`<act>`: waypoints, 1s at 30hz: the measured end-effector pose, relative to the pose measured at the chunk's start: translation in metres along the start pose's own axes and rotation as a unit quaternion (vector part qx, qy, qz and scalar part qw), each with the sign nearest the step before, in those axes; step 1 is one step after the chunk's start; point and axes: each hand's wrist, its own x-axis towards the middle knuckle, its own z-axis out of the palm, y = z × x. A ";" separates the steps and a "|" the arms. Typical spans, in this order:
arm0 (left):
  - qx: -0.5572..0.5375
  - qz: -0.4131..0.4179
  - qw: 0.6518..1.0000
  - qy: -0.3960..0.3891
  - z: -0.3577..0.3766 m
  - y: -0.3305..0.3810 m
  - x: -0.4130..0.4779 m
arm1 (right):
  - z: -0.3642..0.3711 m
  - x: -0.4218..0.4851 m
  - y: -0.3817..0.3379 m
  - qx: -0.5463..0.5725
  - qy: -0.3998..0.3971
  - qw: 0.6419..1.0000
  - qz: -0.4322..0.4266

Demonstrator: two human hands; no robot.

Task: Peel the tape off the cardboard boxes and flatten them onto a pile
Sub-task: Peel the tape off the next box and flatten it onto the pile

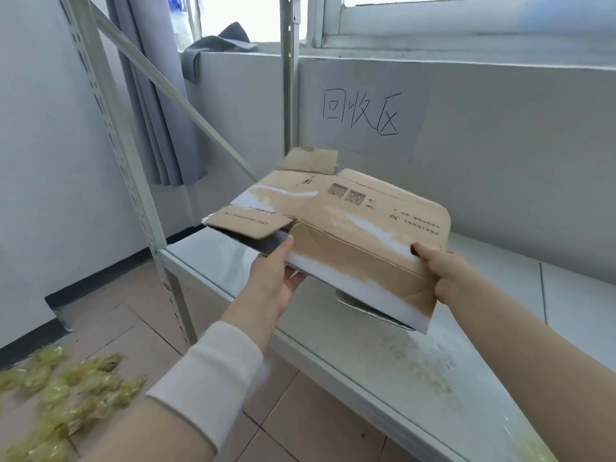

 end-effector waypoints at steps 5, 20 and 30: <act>0.029 0.028 0.998 0.050 0.026 -0.002 0.092 | 0.026 0.069 -0.008 -0.001 0.034 0.999 0.007; 0.144 0.021 0.984 0.102 0.045 -0.027 0.185 | 0.038 0.139 0.000 -0.101 0.028 0.993 -0.053; 0.395 0.107 0.893 0.189 0.066 -0.014 0.124 | 0.022 0.101 -0.026 -0.182 0.040 0.976 -0.115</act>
